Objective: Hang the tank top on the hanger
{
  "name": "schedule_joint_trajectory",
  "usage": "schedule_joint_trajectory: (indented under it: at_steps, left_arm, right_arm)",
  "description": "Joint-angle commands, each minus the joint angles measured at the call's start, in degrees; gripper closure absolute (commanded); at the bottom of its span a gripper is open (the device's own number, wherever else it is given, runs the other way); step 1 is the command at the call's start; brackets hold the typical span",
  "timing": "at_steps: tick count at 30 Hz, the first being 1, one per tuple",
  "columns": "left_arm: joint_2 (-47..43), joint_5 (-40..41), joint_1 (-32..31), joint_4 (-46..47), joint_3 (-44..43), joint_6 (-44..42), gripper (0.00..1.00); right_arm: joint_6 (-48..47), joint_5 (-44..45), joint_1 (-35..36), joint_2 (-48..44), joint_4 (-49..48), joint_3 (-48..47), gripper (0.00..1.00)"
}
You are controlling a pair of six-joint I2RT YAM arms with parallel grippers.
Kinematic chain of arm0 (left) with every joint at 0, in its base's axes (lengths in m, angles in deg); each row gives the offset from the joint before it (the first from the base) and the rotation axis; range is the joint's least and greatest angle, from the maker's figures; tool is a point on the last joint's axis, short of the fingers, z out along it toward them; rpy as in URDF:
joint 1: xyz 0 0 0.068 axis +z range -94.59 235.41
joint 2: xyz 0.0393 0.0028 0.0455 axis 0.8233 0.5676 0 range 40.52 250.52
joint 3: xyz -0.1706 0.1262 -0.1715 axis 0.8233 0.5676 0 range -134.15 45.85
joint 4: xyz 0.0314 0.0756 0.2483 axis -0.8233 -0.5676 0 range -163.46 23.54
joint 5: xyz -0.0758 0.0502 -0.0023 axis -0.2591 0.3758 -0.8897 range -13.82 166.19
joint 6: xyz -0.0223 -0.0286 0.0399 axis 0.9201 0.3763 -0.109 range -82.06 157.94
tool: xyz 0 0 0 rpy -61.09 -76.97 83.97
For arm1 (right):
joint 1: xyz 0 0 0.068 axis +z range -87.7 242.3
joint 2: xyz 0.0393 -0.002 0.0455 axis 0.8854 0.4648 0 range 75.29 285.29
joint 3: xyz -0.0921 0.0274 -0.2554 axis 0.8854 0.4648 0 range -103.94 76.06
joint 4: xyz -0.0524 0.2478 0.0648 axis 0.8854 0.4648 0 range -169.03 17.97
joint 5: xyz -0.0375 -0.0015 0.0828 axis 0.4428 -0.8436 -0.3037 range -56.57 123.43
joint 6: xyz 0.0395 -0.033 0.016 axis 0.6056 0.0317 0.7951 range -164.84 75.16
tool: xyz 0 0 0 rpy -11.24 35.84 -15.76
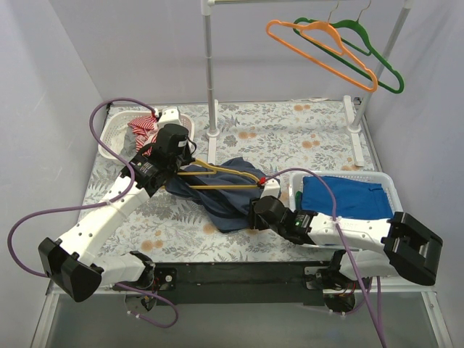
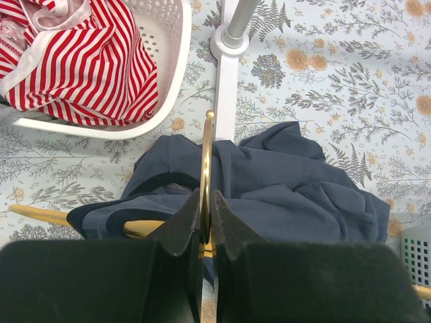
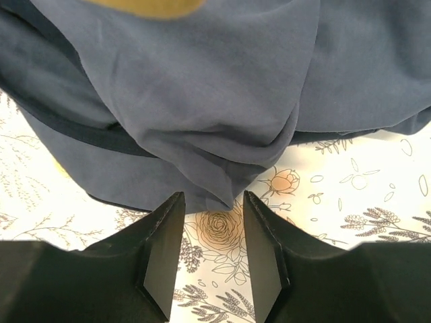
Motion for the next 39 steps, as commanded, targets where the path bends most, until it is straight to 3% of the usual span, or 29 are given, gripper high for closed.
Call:
schedule_joint_trajectory:
  at_steps: [1,10,19,22,24,26,32,39]
  left_arm:
    - [-0.62,1.05,0.16,0.37,-1.11,-0.37,1.0]
    - [-0.61,0.79,0.16,0.37,-1.11,-0.19,1.0]
    - [-1.05,1.23,0.16,0.89,0.03,-0.19,1.0]
    - [-1.14,1.32,0.16,0.63,0.12,-0.1,1.0]
    - [-1.23,1.76,0.16,0.46,0.04,-0.19,1.0]
    - [-1.58,2.37,0.16,0.19,-0.05,-0.19,1.0]
    - [-3.95,3.25,0.16,0.8,1.35,-2.12,1.0]
    - [-6.06,4.3,0.16,1.42,4.16,-2.48,1.0]
  right_arm:
    - [0.48,0.13,0.24,2.01,-1.22,-1.73,0.51]
    - [6.45,-1.99,0.24,0.96,-4.29,3.62,0.45]
    - [6.63,-3.21,-1.6,3.86,-13.77,3.97,0.49]
    - [6.8,-6.63,-3.97,3.42,-17.82,6.16,0.57]
    - [6.89,-7.87,-5.73,2.98,-18.8,6.78,0.82]
    - [7.07,-9.02,-6.61,0.44,-18.8,8.62,0.98]
    - [5.93,-16.04,-15.73,-12.65,-18.1,15.13,0.99]
    - [0.3,-23.95,-21.2,-17.41,-8.62,9.26,0.99]
